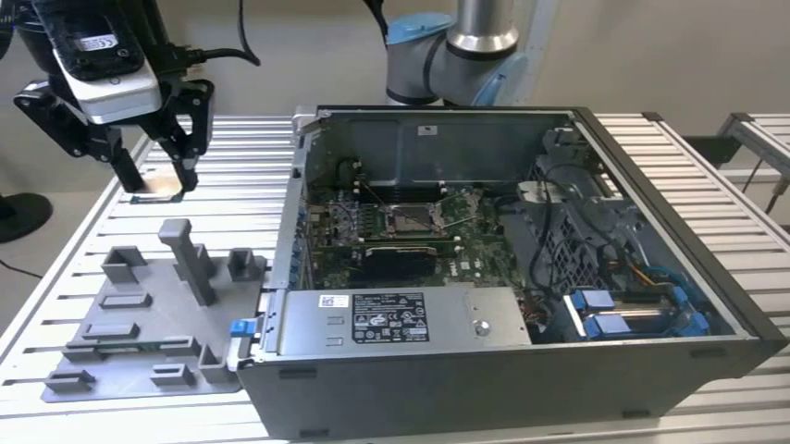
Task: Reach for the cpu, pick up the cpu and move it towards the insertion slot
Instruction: 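Pick up the cpu and move it towards the insertion slot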
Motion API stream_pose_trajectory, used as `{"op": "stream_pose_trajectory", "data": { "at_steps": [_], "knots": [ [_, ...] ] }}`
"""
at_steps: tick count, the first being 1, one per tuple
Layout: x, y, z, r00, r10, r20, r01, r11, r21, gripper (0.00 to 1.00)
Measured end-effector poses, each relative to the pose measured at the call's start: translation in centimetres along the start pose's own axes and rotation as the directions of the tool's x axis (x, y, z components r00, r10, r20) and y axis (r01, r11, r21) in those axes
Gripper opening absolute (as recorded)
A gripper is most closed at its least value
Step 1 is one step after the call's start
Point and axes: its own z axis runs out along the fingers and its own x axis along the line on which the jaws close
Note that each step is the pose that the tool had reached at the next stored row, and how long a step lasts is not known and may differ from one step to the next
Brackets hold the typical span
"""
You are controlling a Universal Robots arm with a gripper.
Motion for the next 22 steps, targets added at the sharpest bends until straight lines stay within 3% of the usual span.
{"op": "stream_pose_trajectory", "data": {
  "at_steps": [22],
  "knots": [
    [-5.22, -0.08, -0.03, 1.0000, 0.000, 0.0001, 0.000, 1.0000, 0.0000, 0.00]
  ]
}}
